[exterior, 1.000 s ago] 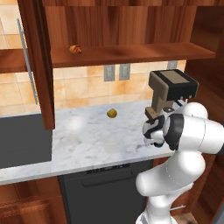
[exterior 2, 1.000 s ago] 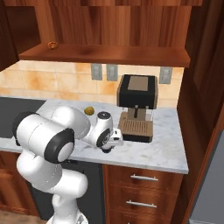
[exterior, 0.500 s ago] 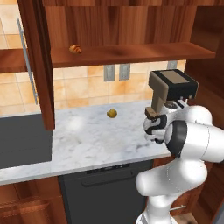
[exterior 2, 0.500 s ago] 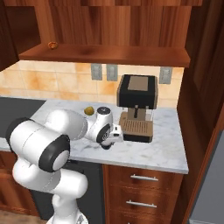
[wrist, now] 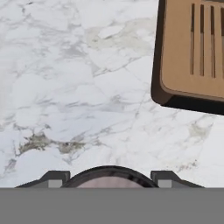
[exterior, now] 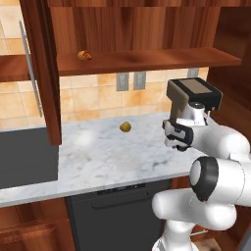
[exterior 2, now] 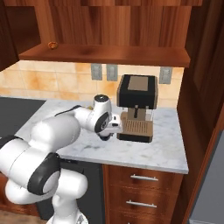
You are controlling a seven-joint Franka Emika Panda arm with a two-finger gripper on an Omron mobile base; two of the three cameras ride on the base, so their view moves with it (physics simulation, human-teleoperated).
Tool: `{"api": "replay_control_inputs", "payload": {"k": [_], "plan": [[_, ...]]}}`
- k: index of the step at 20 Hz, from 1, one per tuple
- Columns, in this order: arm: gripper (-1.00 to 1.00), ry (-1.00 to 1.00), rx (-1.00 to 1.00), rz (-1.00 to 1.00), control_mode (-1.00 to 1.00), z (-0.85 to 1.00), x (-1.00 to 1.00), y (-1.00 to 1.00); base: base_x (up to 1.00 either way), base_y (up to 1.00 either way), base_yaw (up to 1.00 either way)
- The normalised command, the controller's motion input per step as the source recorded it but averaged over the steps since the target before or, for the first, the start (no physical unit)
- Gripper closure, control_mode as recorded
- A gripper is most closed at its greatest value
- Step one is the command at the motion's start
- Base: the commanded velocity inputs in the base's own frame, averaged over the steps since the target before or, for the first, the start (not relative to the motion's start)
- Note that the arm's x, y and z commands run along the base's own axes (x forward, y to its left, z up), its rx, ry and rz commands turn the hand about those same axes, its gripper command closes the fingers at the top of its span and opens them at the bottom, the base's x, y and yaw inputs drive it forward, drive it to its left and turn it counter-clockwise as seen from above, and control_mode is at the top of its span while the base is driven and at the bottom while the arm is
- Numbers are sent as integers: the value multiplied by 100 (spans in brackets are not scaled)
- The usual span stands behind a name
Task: Pick the yogurt and yogurt from the counter and place them in the cabinets closest to them.
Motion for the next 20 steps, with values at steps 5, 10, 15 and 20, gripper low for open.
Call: {"api": "replay_control_inputs", "payload": {"k": [5, 10, 15, 20], "plan": [[100, -8, 0, 0, -100, 65, -33, 0, 0, 0, 0], [100, -12, 1, 0, -100, 67, -39, 0, 0, 0, 0], [100, -12, 0, 0, -100, 75, -27, 5, 0, 0, 0], [100, -11, 0, 0, -100, 73, -23, 9, 0, 0, 0]]}}
